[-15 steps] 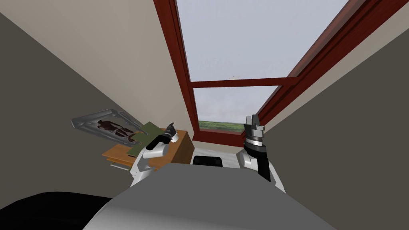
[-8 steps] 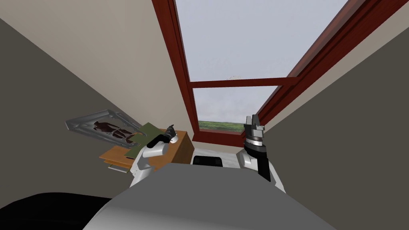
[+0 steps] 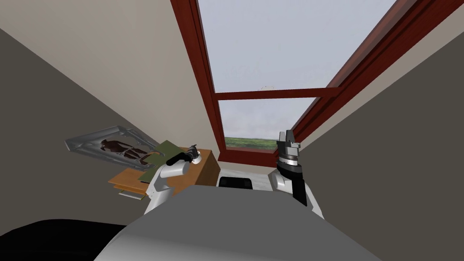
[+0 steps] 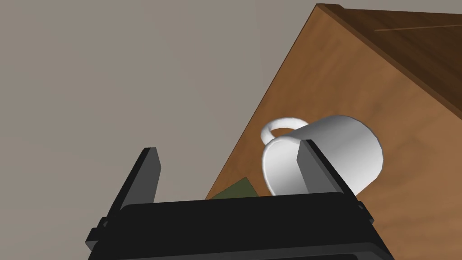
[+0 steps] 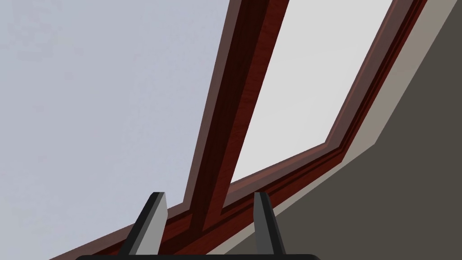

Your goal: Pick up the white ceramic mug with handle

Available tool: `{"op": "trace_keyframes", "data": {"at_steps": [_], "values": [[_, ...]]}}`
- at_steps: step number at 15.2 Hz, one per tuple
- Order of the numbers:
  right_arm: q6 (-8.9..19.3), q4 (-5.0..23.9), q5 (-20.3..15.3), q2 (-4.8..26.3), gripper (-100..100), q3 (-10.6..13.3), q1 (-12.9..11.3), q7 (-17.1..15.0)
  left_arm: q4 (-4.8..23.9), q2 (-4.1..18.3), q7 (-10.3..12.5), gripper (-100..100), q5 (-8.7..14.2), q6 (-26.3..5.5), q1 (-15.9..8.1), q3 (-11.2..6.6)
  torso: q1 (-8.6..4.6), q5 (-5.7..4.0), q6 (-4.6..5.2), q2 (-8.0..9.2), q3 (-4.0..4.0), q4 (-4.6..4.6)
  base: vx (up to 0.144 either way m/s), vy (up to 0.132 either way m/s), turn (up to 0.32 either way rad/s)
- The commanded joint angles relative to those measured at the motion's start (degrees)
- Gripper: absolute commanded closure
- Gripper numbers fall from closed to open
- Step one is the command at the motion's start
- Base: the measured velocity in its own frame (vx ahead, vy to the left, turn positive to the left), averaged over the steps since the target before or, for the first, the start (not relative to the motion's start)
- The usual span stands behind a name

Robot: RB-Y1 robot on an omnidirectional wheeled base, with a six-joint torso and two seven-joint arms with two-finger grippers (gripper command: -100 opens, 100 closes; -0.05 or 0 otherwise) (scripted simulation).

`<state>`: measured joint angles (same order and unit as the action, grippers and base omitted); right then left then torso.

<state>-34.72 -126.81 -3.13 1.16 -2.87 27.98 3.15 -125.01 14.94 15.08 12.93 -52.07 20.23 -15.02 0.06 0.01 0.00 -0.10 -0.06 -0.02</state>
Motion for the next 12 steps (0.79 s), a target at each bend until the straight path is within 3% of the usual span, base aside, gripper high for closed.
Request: {"op": "trace_keyframes", "data": {"at_steps": [1, 12], "values": [[0.0, 0.0, 0.0, 0.0, 0, 0.0, 0.0, 0.0, 0.1, -0.1, 0.2, -100, -0.1, -2.9, -0.3, -0.12, 0.0, 0.0, 0.0, 0.0, 0.0, 0.0, 0.021, 0.014, -0.017], [0.0, 0.0, 0.0, 0.0, 0, 0.0, 0.0, 0.0, 1.7, 0.6, 1.3, -100, 1.7, -15.1, -1.9, -2.37, 0.0, 0.0, 0.0, 0.01, 0.01, 0.0, 0.019, 0.014, -0.022]]}}
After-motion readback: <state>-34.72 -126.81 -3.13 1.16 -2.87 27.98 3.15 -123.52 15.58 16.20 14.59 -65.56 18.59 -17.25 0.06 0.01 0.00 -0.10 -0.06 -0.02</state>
